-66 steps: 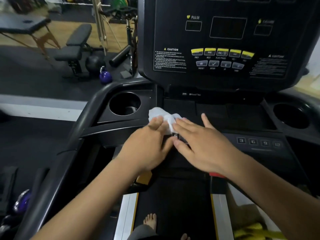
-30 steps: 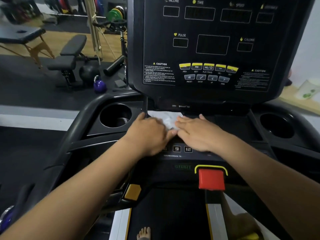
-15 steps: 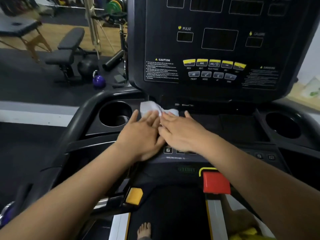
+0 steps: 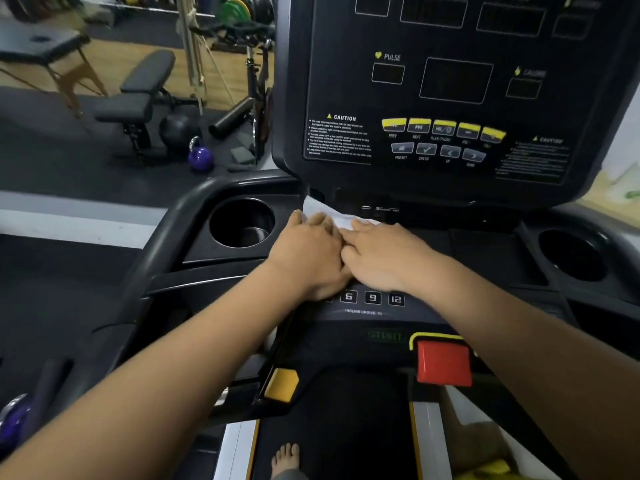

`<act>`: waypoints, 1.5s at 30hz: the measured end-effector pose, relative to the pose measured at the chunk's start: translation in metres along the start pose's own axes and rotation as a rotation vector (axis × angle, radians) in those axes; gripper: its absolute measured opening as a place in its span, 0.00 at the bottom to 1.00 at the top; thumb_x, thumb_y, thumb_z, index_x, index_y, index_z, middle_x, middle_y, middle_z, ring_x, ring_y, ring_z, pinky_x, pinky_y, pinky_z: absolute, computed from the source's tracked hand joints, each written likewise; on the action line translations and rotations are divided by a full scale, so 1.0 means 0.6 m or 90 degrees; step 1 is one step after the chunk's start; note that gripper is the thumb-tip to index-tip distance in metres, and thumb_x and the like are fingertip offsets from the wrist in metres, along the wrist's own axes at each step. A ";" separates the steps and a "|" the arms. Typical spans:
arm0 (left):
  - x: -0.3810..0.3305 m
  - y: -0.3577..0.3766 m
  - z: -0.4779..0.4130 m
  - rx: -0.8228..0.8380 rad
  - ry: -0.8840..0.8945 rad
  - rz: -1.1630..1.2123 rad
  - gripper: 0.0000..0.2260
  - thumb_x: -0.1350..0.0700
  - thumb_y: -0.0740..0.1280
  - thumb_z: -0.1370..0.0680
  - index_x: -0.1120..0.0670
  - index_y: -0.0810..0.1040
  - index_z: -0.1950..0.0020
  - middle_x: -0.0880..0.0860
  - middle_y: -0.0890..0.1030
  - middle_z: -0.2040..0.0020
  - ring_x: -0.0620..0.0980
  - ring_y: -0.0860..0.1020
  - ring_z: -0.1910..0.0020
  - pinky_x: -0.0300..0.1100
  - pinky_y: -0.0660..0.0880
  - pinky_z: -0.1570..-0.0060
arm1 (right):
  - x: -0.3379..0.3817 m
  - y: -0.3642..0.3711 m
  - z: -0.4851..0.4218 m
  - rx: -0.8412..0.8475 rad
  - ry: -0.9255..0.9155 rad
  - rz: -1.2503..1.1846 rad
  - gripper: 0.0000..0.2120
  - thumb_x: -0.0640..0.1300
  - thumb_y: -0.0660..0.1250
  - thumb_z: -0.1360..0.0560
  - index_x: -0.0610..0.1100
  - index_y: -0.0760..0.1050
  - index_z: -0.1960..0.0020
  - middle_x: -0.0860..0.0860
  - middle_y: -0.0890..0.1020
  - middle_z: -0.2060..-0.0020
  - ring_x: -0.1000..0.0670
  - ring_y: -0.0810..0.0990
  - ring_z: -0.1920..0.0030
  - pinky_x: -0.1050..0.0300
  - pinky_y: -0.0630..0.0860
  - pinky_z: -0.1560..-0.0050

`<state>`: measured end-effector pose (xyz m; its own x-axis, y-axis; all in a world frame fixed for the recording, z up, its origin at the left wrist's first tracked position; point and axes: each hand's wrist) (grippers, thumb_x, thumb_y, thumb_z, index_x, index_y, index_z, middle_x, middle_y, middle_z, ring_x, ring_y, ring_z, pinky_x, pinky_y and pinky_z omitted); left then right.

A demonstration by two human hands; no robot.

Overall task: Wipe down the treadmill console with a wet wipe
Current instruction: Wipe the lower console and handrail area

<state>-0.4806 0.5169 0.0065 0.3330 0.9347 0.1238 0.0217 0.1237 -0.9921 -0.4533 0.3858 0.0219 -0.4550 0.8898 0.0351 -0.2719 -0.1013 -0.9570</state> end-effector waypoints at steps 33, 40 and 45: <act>-0.009 -0.002 0.000 0.124 -0.010 0.072 0.44 0.28 0.47 0.25 0.58 0.53 0.21 0.57 0.55 0.20 0.52 0.50 0.21 0.57 0.48 0.24 | -0.029 0.009 0.018 -0.043 0.005 -0.011 0.23 0.58 0.50 0.21 0.57 0.63 0.27 0.51 0.63 0.26 0.45 0.64 0.29 0.38 0.58 0.31; -0.004 0.014 0.048 0.016 0.020 -0.004 0.43 0.29 0.35 0.28 0.51 0.68 0.27 0.52 0.70 0.27 0.52 0.64 0.27 0.56 0.55 0.28 | -0.008 0.007 -0.001 -0.048 -0.033 -0.049 0.22 0.55 0.50 0.22 0.54 0.66 0.31 0.52 0.68 0.33 0.47 0.67 0.34 0.43 0.68 0.40; 0.016 0.005 0.057 0.004 0.010 0.004 0.42 0.29 0.33 0.30 0.45 0.66 0.25 0.48 0.64 0.23 0.51 0.59 0.24 0.57 0.52 0.26 | 0.023 0.008 -0.023 -0.042 -0.043 -0.057 0.25 0.51 0.49 0.22 0.49 0.61 0.27 0.54 0.65 0.28 0.49 0.63 0.29 0.38 0.63 0.38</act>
<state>-0.5098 0.5379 0.0052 0.3481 0.9301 0.1169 0.0132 0.1198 -0.9927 -0.4493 0.4036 0.0136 -0.4882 0.8616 0.1388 -0.2594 0.0086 -0.9657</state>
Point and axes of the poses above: each hand's wrist, its own z-axis away from the middle knuckle, its own y-axis out of the palm, x = y × z
